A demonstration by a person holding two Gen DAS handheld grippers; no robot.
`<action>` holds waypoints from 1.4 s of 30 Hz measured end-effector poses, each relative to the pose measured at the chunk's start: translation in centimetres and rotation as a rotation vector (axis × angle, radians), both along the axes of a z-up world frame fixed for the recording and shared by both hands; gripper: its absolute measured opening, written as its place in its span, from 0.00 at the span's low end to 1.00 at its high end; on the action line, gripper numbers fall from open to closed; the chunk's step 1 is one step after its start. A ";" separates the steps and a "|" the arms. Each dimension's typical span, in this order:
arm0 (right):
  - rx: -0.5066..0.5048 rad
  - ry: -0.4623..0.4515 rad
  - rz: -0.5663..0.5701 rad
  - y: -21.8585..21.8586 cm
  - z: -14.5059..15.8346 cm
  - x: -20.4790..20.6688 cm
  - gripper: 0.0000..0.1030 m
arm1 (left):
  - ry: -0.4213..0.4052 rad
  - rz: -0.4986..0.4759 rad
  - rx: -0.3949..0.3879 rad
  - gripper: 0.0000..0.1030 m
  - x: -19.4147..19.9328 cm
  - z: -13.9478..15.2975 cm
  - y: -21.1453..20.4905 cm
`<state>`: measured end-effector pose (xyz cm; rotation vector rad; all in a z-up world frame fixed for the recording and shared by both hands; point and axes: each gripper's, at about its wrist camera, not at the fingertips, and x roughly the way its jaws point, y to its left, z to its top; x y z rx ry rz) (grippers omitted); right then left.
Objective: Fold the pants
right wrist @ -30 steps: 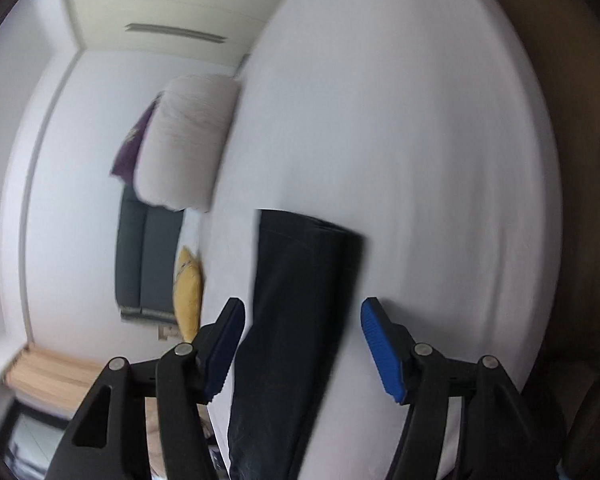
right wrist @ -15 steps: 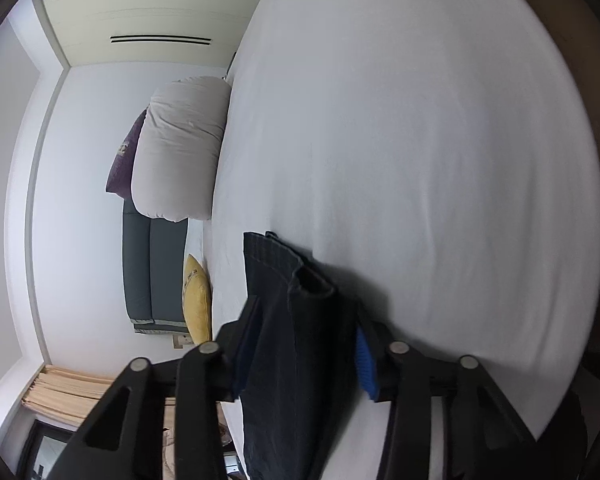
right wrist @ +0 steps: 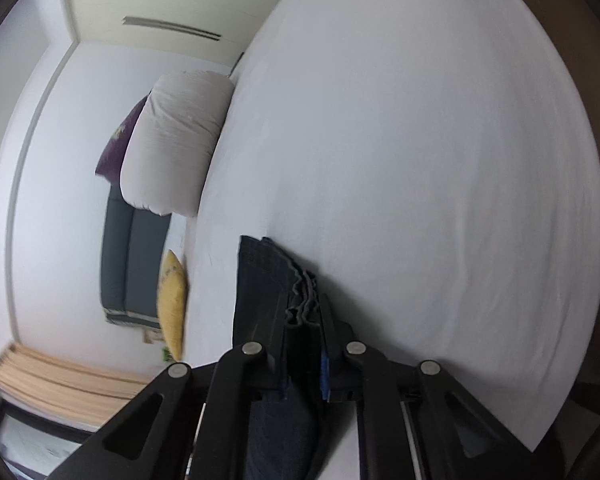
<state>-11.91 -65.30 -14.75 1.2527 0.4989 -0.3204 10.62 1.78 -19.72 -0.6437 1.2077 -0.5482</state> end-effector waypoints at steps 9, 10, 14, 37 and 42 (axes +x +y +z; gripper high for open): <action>-0.621 0.124 0.528 18.2 8.4 5.8 0.12 | 0.000 0.007 -0.003 0.08 -0.1 0.1 -0.8; -0.696 0.147 0.607 21.5 8.1 6.2 0.12 | 0.002 0.008 -0.007 0.08 -0.1 0.2 -0.7; -0.870 0.287 0.789 29.6 4.0 7.8 0.12 | 0.013 0.022 -0.021 0.08 -0.2 0.4 -0.3; -1.113 0.170 0.830 39.9 7.3 5.8 0.12 | 0.230 -0.093 -0.318 0.84 3.7 1.3 -7.6; -1.158 0.141 0.883 42.6 7.6 5.0 0.12 | 0.220 -0.145 -0.240 0.26 4.5 1.9 -7.5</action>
